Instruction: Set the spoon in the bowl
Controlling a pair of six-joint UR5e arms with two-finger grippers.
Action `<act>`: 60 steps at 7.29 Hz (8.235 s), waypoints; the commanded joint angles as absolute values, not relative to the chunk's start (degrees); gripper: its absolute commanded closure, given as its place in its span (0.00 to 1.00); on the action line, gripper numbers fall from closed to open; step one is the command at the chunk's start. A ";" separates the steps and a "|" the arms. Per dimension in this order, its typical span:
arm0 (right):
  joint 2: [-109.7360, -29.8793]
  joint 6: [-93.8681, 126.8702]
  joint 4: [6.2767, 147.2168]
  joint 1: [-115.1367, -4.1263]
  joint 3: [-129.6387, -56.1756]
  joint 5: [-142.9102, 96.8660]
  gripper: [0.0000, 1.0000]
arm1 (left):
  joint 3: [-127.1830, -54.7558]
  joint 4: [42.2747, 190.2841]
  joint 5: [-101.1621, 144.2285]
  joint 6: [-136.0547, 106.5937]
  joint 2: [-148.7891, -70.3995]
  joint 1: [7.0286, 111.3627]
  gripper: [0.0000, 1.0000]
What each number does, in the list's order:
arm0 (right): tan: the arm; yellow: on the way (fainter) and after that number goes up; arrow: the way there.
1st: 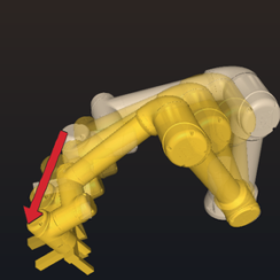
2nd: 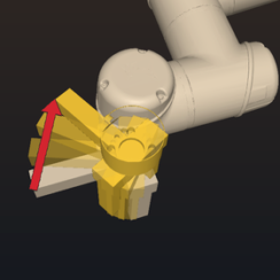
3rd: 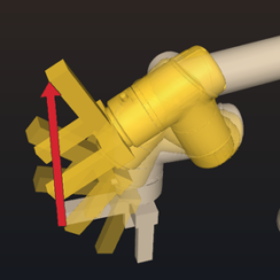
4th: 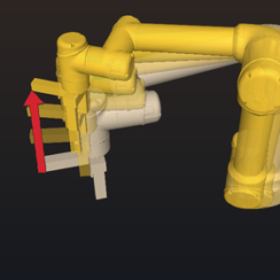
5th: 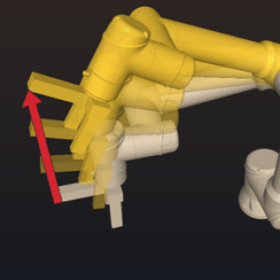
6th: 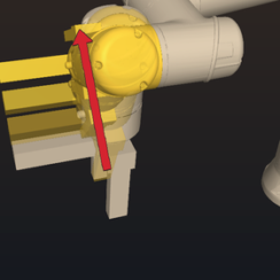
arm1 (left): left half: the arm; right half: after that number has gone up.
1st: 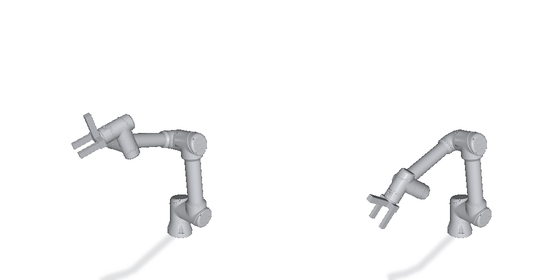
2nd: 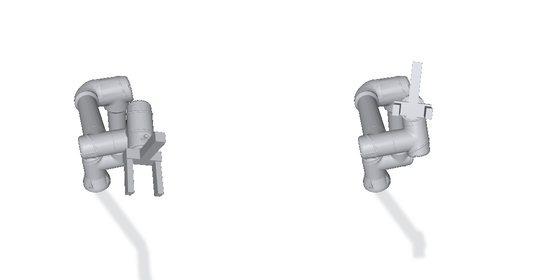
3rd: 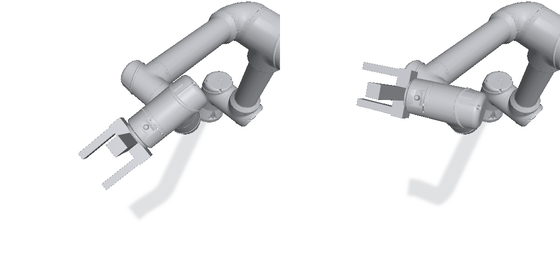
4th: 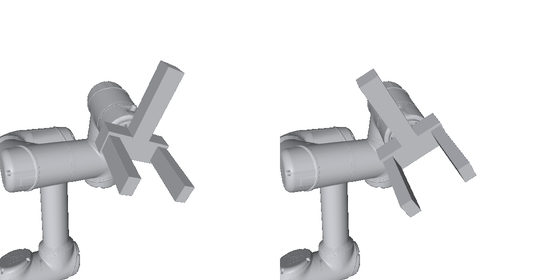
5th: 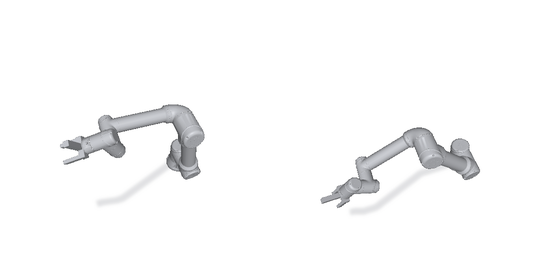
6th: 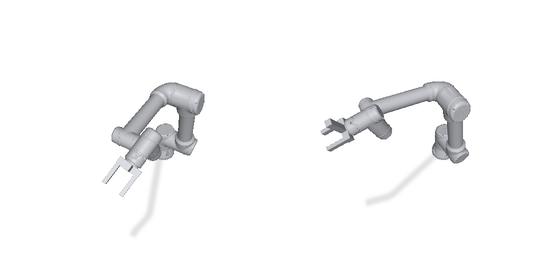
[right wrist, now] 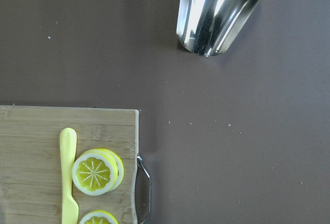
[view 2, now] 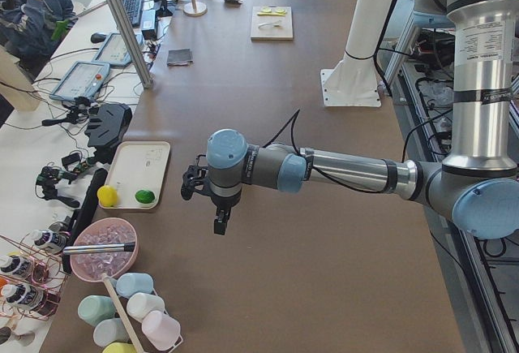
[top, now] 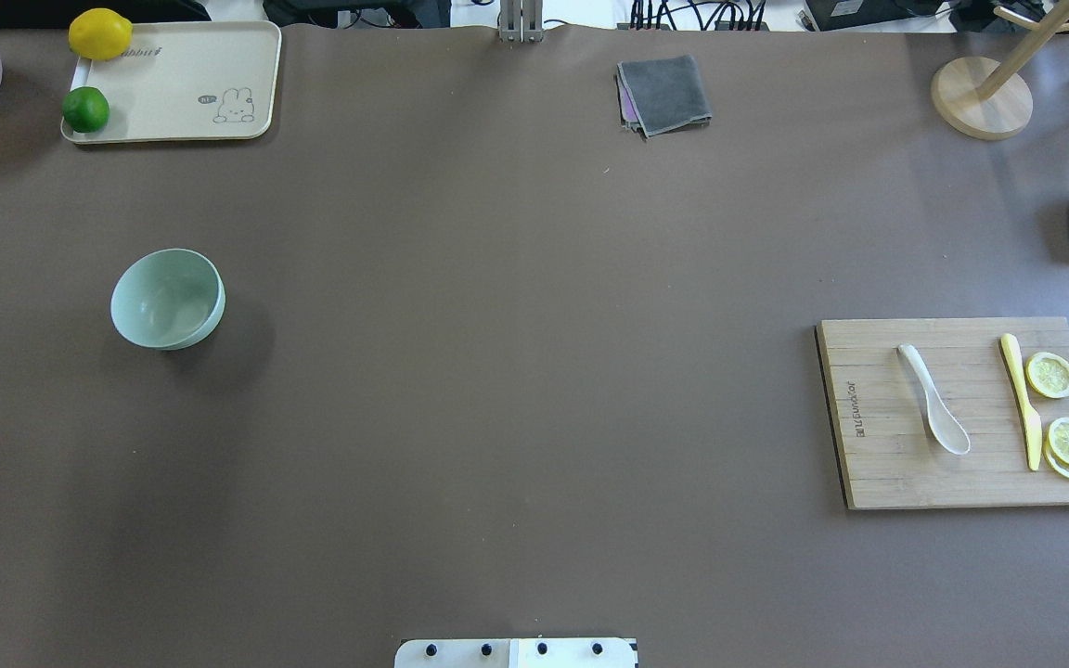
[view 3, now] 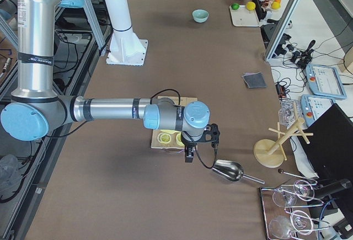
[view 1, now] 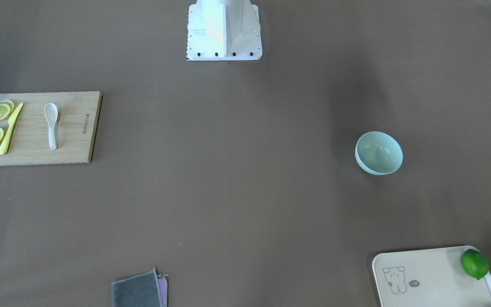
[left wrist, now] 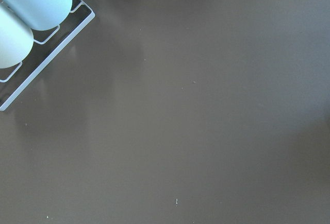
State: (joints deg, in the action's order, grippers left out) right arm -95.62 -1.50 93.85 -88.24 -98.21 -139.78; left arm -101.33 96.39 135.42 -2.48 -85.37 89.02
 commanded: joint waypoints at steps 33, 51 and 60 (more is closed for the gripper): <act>-88.51 35.68 74.18 -48.96 -102.49 -123.15 0.18 | -92.12 98.16 109.07 -89.56 -132.36 27.86 1.00; -49.87 83.62 85.34 -37.30 -94.68 -110.43 1.00 | -103.02 100.11 120.67 -53.63 -108.46 51.32 0.03; -58.30 75.30 83.85 -39.86 -101.38 -108.85 0.00 | -102.57 101.34 120.50 -55.02 -108.02 52.37 0.03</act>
